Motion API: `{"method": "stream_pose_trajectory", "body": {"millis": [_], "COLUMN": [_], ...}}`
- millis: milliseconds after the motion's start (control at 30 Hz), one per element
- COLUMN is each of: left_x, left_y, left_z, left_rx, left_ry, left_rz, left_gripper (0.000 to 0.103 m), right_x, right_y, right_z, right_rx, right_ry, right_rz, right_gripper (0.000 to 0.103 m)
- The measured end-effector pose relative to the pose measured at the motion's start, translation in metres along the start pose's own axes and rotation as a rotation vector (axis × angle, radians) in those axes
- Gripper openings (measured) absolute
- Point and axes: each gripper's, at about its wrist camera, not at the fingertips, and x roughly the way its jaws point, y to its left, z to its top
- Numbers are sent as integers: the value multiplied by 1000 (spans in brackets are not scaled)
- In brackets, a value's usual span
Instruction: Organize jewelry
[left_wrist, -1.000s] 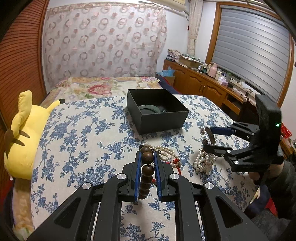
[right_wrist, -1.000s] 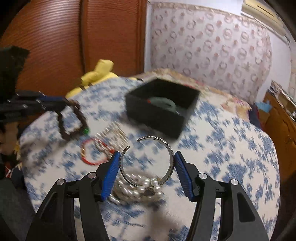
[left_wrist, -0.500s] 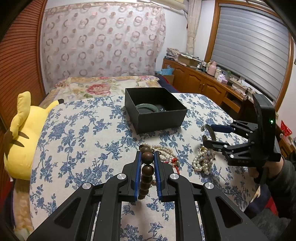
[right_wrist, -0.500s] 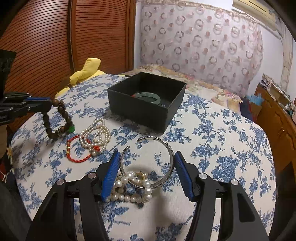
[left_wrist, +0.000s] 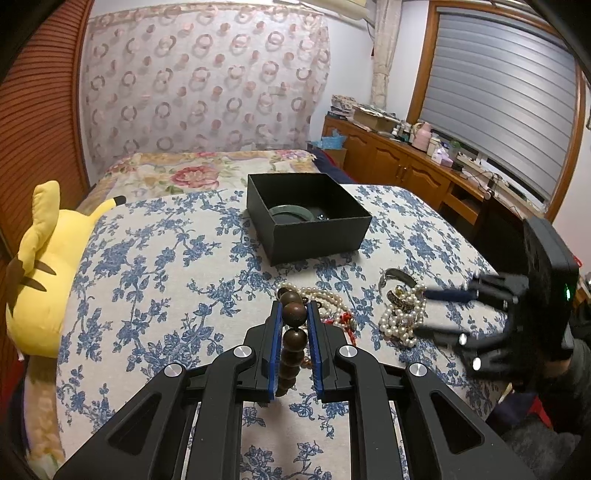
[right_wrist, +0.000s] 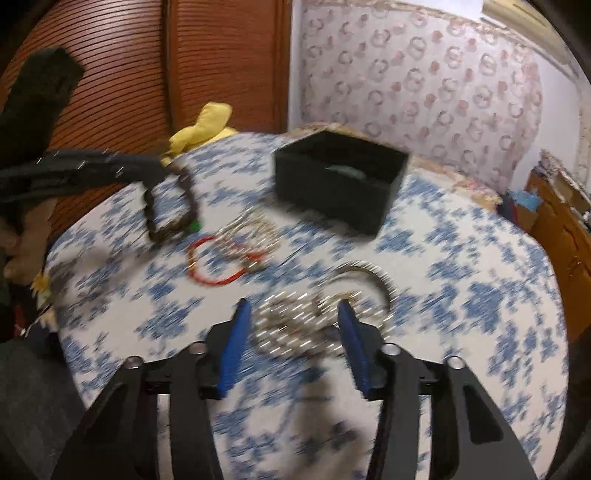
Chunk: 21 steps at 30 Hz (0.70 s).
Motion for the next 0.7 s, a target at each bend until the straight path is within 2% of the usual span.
{"method": "stream_pose_trajectory", "body": {"millis": [67, 200, 300, 400, 433, 567, 700], "left_x": [0, 1, 0, 1, 1, 1, 1], "left_y": [0, -1, -1, -1, -1, -1, -1], "left_z": [0, -1, -1, -1, -1, -1, -1], "left_rx": [1, 0, 1, 0, -1, -2, -1], "left_ry": [2, 1, 1, 0, 0, -1, -1], "left_rz": [0, -1, -2, -4, -4, -5, -5], "left_gripper": [12, 12, 12, 12, 12, 12, 12], "right_x": [4, 11, 13, 13, 12, 8, -16], "right_y": [10, 18, 28, 29, 25, 12, -1], "right_z": [-3, -2, -1, -2, -2, -5, 5], "right_rx": [-24, -58, -125, -144, -127, -82, -43], "right_ry": [19, 32, 41, 41, 48, 54, -13], "right_rz": [17, -8, -70, -108, -81, -63, -71], "right_gripper": [40, 35, 33, 21, 7, 8, 8]}}
